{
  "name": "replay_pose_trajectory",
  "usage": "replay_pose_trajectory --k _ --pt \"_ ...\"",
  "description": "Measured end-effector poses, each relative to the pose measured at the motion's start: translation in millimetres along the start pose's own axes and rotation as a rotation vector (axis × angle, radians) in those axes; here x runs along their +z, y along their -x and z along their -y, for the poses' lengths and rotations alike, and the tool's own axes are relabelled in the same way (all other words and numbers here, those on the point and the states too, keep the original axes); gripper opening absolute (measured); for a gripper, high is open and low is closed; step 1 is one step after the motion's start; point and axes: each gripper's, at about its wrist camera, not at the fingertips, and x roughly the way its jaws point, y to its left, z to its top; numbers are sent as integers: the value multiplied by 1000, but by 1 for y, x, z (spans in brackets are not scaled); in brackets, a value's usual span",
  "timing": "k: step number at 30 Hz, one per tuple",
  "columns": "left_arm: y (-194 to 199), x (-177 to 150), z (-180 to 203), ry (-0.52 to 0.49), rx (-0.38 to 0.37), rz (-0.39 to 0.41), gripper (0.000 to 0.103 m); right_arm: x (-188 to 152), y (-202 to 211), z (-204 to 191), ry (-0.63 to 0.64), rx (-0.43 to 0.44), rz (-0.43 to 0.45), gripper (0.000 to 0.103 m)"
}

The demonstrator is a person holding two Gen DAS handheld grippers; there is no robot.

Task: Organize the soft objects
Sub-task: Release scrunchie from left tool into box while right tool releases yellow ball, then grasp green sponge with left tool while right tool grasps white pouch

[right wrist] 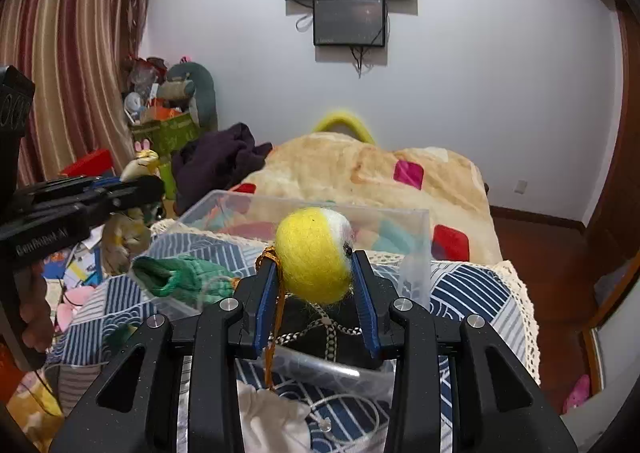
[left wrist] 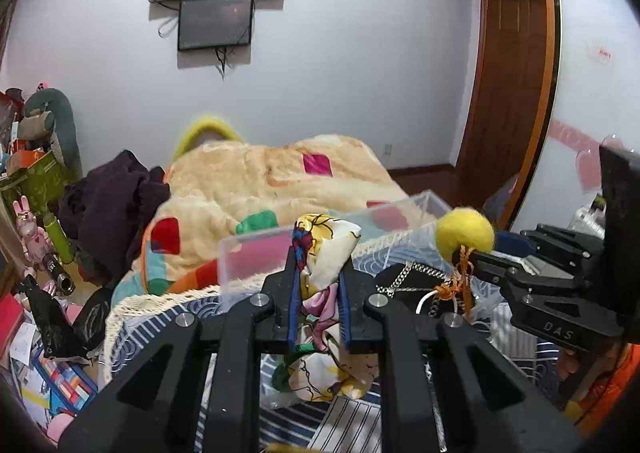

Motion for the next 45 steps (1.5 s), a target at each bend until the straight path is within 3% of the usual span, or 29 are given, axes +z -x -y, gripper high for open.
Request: replay_pose_trajectory --k 7,9,11,13,20,24,25,33,43,45 --pt "-49 -12 10 -30 -36 -170 20 -7 -23 0 -10 9 -90 35" --pt "-50 -14 11 -29 -41 -175 34 -9 -23 -1 1 15 -110 39" --pt "-47 -15 13 -27 -47 -170 48 -12 -20 -4 22 5 -114 58" --pt "-39 -16 16 -35 -42 -155 54 -14 -14 -6 43 -13 -99 71" --pt "-4 -14 18 -10 -36 -122 76 -9 17 -7 50 -9 -26 83" --pt "22 -16 13 21 -36 -94 97 -9 37 -9 46 -2 9 93" --pt "28 -18 11 28 -26 -86 98 -11 43 -8 43 -2 17 97" --pt "53 -46 -2 63 58 -84 101 -32 55 -6 7 -1 13 102" --pt "29 -105 -7 93 54 -236 101 -76 28 5 -106 63 -136 102" --pt "25 -115 -7 97 54 -255 101 -79 24 9 -138 84 -156 97"
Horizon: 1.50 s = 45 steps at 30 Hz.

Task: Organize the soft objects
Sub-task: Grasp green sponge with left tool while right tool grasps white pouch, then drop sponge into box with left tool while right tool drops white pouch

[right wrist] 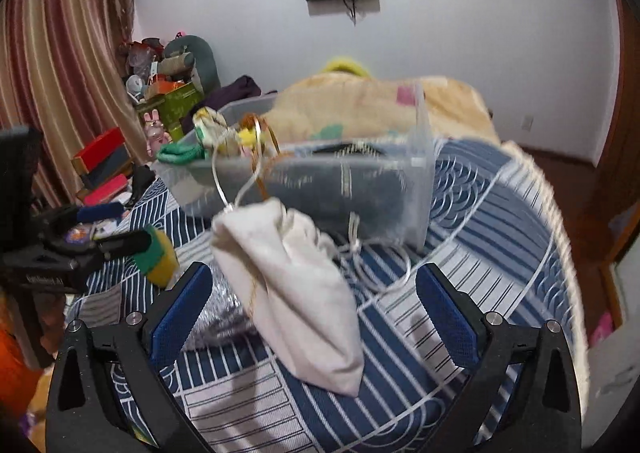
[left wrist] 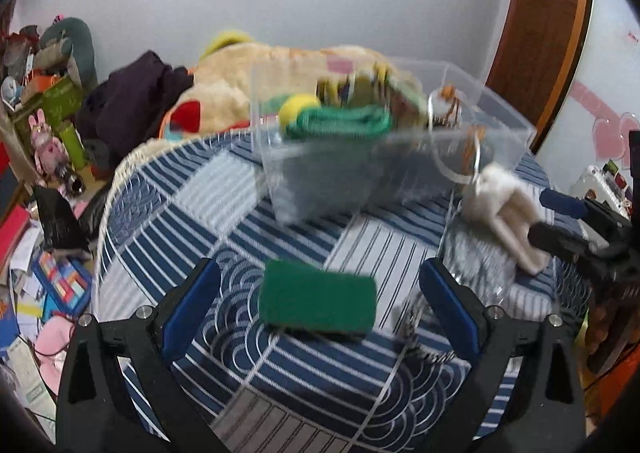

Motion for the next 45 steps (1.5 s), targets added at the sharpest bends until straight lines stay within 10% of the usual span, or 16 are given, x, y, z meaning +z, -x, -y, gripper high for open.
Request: replay_pose_trajectory --k 14,45 --pt "-9 -24 -7 42 -50 -23 63 -10 -6 -5 -15 111 -55 19" --pt "44 78 5 -27 -5 280 63 69 37 -35 146 -60 284 14"
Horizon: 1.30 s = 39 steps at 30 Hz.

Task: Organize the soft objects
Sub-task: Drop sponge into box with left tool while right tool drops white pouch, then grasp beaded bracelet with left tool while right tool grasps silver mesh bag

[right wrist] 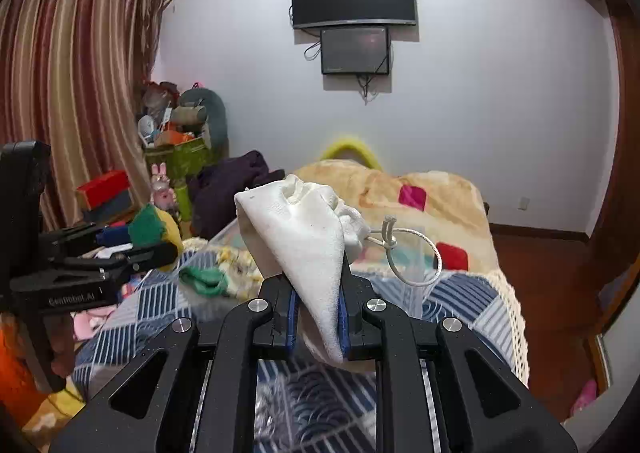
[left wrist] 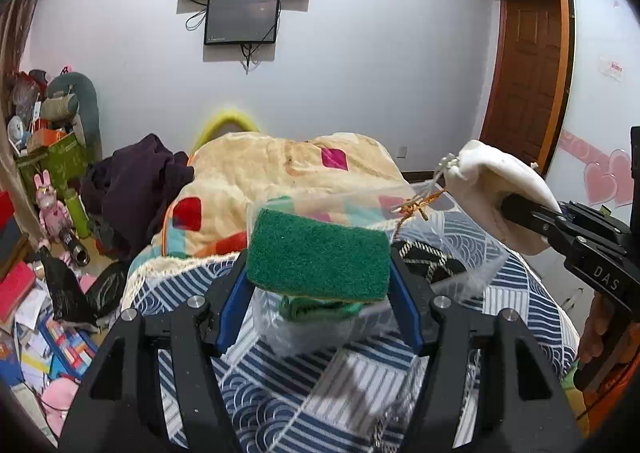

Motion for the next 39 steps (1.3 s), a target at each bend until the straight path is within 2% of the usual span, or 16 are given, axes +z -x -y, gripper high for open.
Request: replay_pose_trajectory --k 7,14,19,23,25,27,29,31,33,37,39 --pt "-32 18 2 18 -20 -37 63 -2 -31 1 -20 -21 -47 14" --pt "-67 21 -1 42 -14 -98 63 -14 -65 9 -72 -17 -169 14" --pt "-86 17 -3 41 -49 -169 63 -19 -65 -1 -21 -29 -198 14" --pt "-86 17 4 8 -51 -178 66 -20 -64 -5 30 -42 -224 17" --pt "-82 17 7 -6 -54 -179 70 -21 -61 -8 58 -52 -227 23" --pt "-76 18 10 -20 -45 -171 75 -20 -56 -10 74 -58 -222 37" --pt "-67 18 13 -34 -44 -155 76 -19 -46 -13 92 -70 -195 55" --pt "-58 19 14 -41 -45 -142 77 -17 -38 -16 110 -80 -173 60" --pt "-47 18 15 -41 -42 -126 83 -15 -30 -18 117 -79 -159 62" --pt "-25 13 15 -51 -31 -93 89 -10 -14 -18 103 -70 -118 74" --pt "-13 9 15 -58 -24 -80 95 -9 -9 -20 94 -62 -105 78"
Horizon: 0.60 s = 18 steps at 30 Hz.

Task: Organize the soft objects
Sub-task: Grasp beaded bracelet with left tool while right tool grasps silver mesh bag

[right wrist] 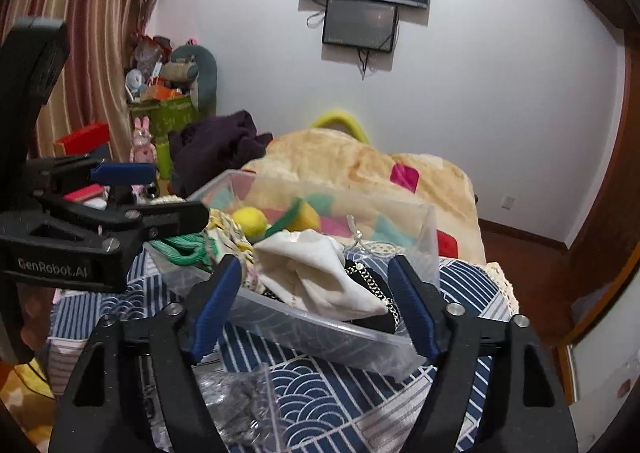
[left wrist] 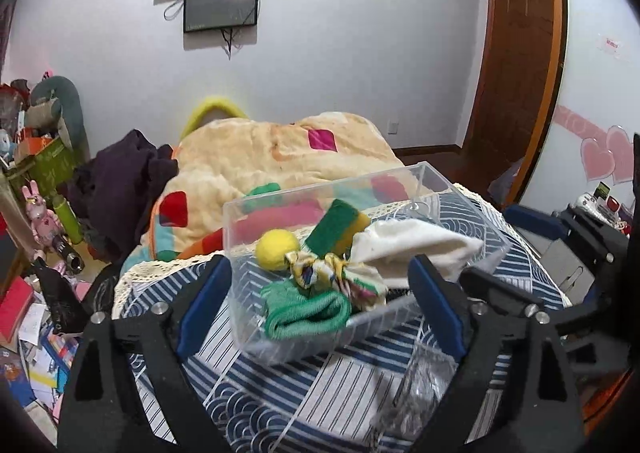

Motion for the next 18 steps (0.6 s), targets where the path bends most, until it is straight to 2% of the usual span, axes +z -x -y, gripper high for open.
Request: replay_pose_trajectory --k 2,6,13,18 --pt "11 -7 -1 2 5 9 99 -1 7 0 -12 15 13 84" --pt "23 -27 -8 17 0 -11 100 -13 14 -3 -33 58 3 87" --pt "5 -79 -10 -17 10 -164 100 -55 -4 -17 -76 184 -132 88" --pt "-8 -109 -10 33 -43 -251 98 -68 -28 -22 -118 258 -222 88"
